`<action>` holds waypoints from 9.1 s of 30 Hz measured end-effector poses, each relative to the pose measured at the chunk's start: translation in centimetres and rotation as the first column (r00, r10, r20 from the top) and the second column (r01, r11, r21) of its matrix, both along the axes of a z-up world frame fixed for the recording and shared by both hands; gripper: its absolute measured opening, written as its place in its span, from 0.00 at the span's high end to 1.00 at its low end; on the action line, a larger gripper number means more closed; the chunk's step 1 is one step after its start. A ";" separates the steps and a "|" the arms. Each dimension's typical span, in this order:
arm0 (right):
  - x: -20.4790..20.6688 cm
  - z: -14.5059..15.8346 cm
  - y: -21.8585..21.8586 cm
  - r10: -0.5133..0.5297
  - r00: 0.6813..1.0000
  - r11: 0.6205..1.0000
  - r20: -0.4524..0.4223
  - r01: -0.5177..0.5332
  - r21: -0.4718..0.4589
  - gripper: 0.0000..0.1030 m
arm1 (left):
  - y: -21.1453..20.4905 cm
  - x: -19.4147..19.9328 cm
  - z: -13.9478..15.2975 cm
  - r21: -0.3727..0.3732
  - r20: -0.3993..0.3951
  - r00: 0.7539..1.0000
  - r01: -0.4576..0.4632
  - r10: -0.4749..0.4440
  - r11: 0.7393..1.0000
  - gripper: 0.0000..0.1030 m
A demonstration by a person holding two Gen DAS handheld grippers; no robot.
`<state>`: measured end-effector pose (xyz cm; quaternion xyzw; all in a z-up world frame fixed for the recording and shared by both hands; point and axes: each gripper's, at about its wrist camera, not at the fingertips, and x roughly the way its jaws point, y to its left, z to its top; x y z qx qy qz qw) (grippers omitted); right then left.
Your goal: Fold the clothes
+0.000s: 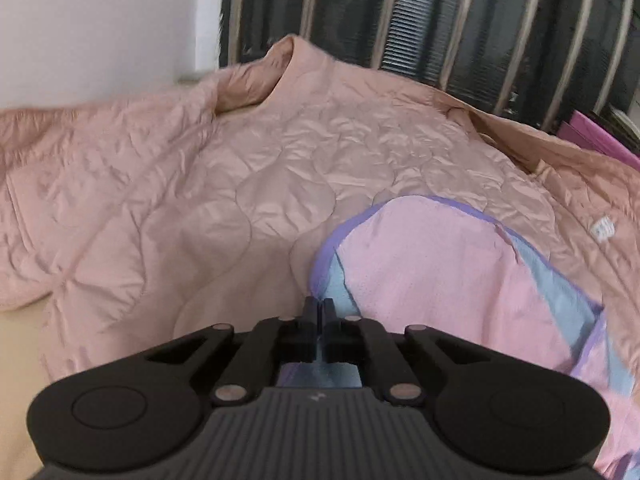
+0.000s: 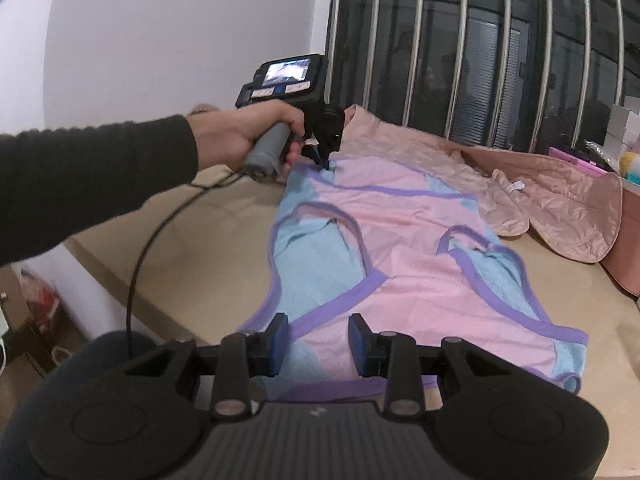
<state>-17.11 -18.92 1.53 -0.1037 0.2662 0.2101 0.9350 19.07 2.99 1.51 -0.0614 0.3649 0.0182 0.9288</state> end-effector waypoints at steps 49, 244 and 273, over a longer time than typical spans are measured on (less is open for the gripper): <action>1.3 1.3 -9.4 -0.189 0.982 0.980 0.024 0.187 0.070 0.69 | 9.3 -30.4 1.9 0.088 0.087 0.986 -0.150 0.142 0.985 0.96; 20.3 2.6 -12.1 -0.320 0.940 0.945 -0.116 0.326 0.030 0.98 | 7.2 -19.1 1.6 -0.009 0.045 0.996 0.076 -0.076 0.997 0.99; 6.3 1.7 -1.6 -0.030 0.999 0.992 0.018 0.027 0.125 0.82 | 7.9 -25.2 1.7 -0.105 0.027 0.998 -0.046 0.049 0.993 0.75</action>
